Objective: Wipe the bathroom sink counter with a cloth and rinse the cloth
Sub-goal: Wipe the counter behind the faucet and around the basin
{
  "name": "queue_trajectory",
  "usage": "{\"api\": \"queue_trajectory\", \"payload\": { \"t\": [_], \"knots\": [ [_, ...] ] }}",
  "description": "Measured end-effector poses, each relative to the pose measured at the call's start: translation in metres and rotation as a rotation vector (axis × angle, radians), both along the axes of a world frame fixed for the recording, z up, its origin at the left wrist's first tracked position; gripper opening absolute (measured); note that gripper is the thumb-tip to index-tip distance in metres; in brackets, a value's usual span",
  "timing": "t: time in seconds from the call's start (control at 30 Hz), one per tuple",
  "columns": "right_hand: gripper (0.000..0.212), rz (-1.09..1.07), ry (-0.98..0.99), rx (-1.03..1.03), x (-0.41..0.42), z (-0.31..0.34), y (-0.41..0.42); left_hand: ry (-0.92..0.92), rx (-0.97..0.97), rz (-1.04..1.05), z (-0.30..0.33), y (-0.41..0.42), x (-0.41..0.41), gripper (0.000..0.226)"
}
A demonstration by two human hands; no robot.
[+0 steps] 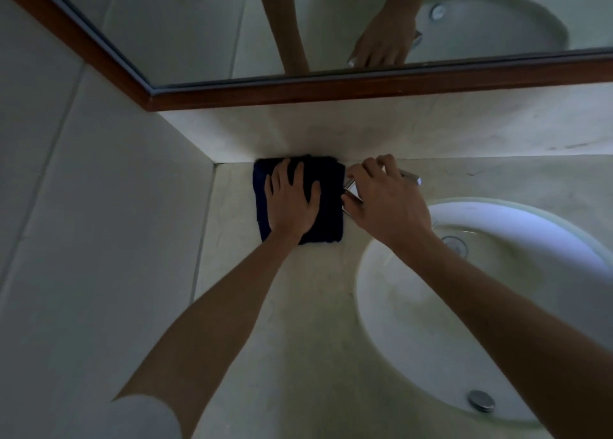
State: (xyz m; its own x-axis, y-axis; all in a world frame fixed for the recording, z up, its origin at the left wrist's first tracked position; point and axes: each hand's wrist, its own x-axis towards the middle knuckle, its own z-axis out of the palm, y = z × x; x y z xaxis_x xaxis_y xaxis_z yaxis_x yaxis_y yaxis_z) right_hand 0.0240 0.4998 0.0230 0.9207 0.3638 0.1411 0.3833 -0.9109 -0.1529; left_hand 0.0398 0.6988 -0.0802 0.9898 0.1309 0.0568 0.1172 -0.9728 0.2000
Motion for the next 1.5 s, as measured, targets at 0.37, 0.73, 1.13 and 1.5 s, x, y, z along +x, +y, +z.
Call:
{"api": "queue_trajectory", "payload": {
  "t": [0.37, 0.73, 1.13, 1.5],
  "knots": [
    [0.039, -0.003, 0.044, 0.023, -0.002, -0.001, 0.002, 0.078, 0.038, -0.156, -0.007, 0.007, -0.039, 0.069],
    [0.038, 0.025, 0.112, 0.011, -0.004, 0.006, -0.002, 0.098, 0.032, -0.087, 0.001, -0.008, -0.133, 0.068],
    [0.042, 0.080, 0.132, 0.004, -0.002, 0.009, -0.002, 0.124, 0.026, 0.063, 0.004, -0.017, -0.276, 0.069],
    [0.044, 0.097, 0.104, 0.019, 0.002, 0.003, 0.000, 0.214, 0.038, 0.099, 0.011, -0.038, -0.312, 0.090]
  ]
}}
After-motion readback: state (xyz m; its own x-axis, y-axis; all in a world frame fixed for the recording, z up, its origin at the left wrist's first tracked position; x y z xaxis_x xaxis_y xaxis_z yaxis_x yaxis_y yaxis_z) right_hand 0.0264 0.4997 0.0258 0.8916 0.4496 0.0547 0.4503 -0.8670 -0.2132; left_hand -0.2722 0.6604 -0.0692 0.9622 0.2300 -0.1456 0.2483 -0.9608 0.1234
